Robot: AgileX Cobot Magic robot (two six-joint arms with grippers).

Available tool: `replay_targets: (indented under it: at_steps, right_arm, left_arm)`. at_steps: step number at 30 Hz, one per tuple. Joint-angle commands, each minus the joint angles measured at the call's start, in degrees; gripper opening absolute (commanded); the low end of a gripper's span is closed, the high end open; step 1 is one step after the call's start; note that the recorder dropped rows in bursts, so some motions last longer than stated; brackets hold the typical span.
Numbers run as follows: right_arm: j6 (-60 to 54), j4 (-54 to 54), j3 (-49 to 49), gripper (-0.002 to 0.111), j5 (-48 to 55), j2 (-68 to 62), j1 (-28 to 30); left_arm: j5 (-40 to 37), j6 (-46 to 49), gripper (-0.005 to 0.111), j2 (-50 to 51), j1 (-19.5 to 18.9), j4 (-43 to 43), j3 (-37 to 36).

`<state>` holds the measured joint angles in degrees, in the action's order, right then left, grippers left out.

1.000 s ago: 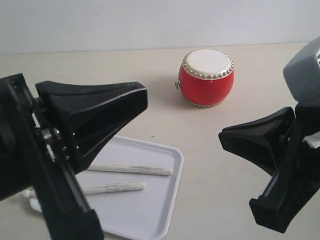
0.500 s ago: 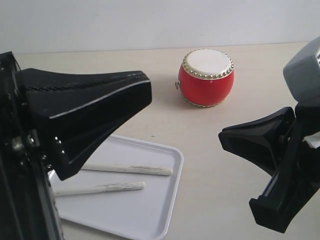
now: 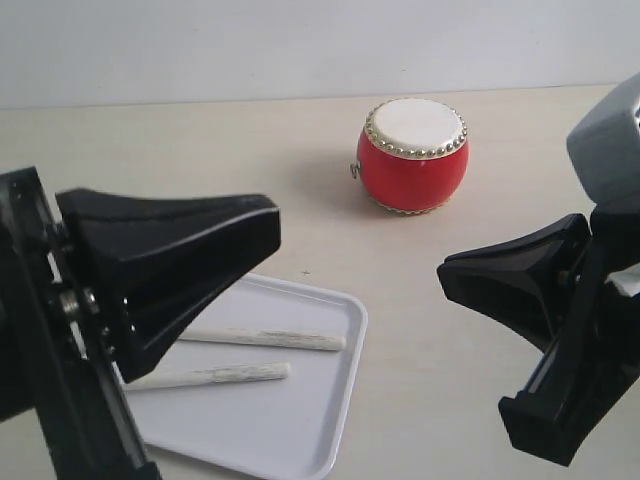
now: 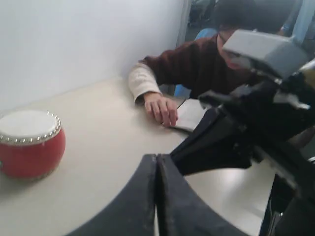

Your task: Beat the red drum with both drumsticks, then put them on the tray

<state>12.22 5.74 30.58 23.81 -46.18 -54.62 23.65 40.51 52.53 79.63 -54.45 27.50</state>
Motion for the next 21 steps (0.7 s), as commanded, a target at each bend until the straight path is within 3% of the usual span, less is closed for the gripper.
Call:
replay_targets:
  at_steps: [1,4,7,10,13,16,21]
  right_arm:
    - [0.01,-0.17,-0.16,0.0,-0.81,0.09,-0.07]
    - [0.01,-0.17,-0.16,0.0,-0.81,0.09,-0.07]
    - [0.01,-0.17,-0.16,0.0,-1.02,0.09,-0.07]
    - [0.01,-0.17,-0.16,0.0,-1.25,0.09,-0.07]
    - [0.01,-0.17,-0.16,0.0,-1.25,0.09,-0.07]
    - [0.01,-0.17,-0.16,0.0,-1.25,0.09,-0.07]
    - [0.01,-0.17,-0.16,0.0,-1.25,0.09,-0.07]
  left_arm:
    - [-1.96,0.33,0.0,-1.07,-2.3,-3.04,-4.11]
    - [-6.25,-5.35,0.0,-1.64,-11.18,-3.17,-5.88]
    - [-12.5,-12.8,0.0,-4.29,-24.76,-3.17,-7.09]
    - [-20.21,-13.42,0.0,-10.09,-37.14,-2.7,-8.27]
    - [-24.46,-13.17,0.0,-16.93,-46.75,0.77,-10.21]
    - [-25.07,-13.17,0.0,-23.81,-54.19,1.71,-12.93]
    - [-24.82,-13.17,0.0,-34.52,-62.11,1.87,-20.01]
